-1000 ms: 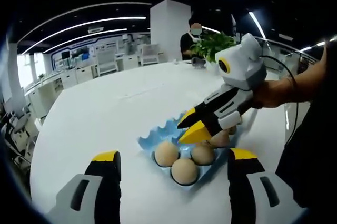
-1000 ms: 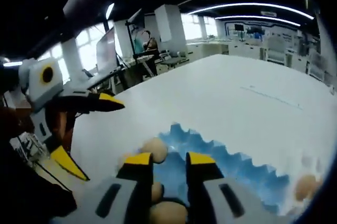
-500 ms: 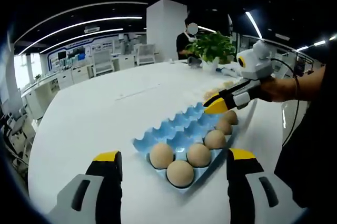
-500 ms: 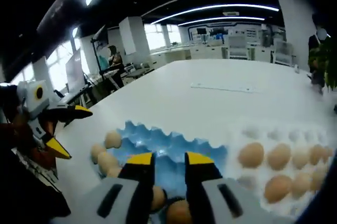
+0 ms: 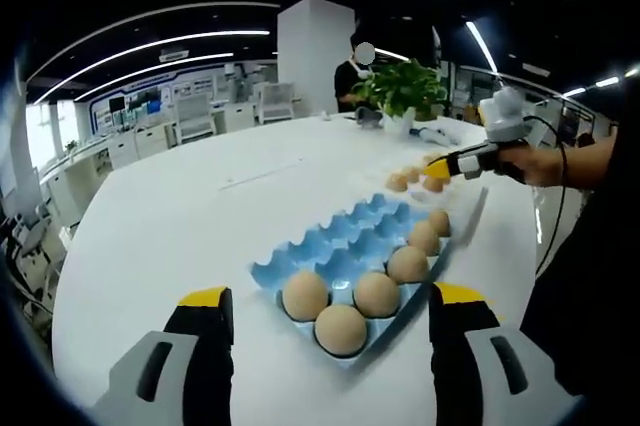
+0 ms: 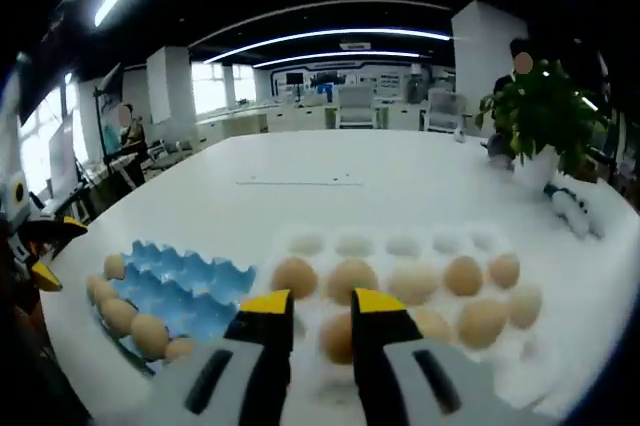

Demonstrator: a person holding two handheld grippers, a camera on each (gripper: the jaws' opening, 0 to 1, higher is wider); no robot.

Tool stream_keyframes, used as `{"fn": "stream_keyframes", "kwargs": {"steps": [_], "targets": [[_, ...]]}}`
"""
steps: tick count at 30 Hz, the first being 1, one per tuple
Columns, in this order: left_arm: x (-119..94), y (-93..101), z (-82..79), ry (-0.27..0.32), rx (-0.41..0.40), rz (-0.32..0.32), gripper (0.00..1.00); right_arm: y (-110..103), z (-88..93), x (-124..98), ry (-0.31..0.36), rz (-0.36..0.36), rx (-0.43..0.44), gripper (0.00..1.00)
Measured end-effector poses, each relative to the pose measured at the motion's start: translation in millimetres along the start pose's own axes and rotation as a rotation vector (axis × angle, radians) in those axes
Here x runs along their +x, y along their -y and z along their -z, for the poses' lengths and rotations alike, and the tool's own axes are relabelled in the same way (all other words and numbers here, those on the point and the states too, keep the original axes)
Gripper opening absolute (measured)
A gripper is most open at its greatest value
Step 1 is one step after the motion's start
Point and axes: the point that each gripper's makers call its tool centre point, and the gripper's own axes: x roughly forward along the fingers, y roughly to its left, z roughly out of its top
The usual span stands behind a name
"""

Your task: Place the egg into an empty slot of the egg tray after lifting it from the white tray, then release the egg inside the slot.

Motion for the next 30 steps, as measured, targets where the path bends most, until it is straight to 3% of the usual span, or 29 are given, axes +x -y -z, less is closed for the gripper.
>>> {"fn": "stream_keyframes", "kwargs": {"steps": [4, 9, 11, 15, 30], "targets": [[-0.9, -1.2, -1.0, 0.002, 0.000, -0.003, 0.79, 11.8, 16.4, 5.8, -0.049, 0.026, 0.005, 0.22], [-2.2, -3.5, -1.4, 0.004, -0.002, -0.011, 0.79, 11.9, 33.8, 9.5, -0.091, 0.019, -0.026, 0.25], [-2.5, -3.9, -1.4, 0.004, -0.003, -0.013, 0.79, 11.3, 31.2, 9.6, -0.072, 0.020, -0.024, 0.25], [-2.7, -5.1, -3.3, 0.011, -0.003, -0.020, 0.79, 9.4, 30.4, 10.9, -0.050, 0.021, -0.101, 0.24], [-2.7, -9.1, -3.8, 0.009, -0.010, -0.031, 0.81, 3.3, 6.8, 0.9, -0.008, -0.006, -0.041, 0.23]]}}
